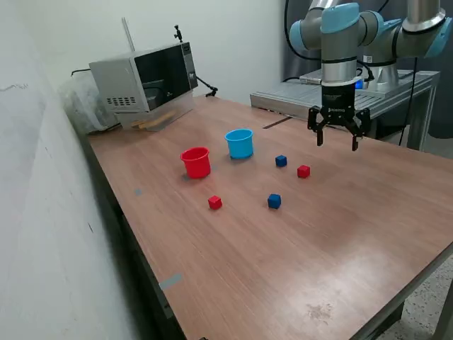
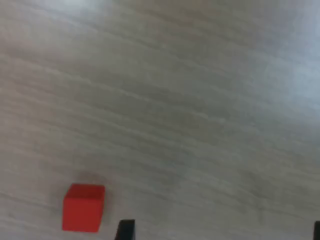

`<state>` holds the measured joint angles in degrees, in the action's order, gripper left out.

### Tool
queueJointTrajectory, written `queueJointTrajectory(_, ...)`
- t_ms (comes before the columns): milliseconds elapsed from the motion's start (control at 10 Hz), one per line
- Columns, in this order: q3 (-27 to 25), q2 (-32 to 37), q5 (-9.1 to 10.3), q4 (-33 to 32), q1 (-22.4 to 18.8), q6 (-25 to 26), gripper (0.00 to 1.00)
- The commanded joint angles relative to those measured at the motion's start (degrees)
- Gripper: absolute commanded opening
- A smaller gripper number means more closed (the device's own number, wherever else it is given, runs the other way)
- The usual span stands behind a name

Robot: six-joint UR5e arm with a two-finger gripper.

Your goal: Place red objects in the red bin, and blue objects in the blue bin.

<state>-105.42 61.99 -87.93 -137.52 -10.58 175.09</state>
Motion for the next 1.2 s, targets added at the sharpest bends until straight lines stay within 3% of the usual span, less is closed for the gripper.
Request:
queueJointTrajectory(0,5.2,-5.3,-0.05,-0.9,1.3,0.0,1.00)
queueJointTrajectory(600,5.1,-6.7,-0.49,-3.2,6.5,-1.0,1.00)
queueJointTrajectory(1100,3.4,-7.1,-0.40,-3.2,6.5,-3.2,1.00)
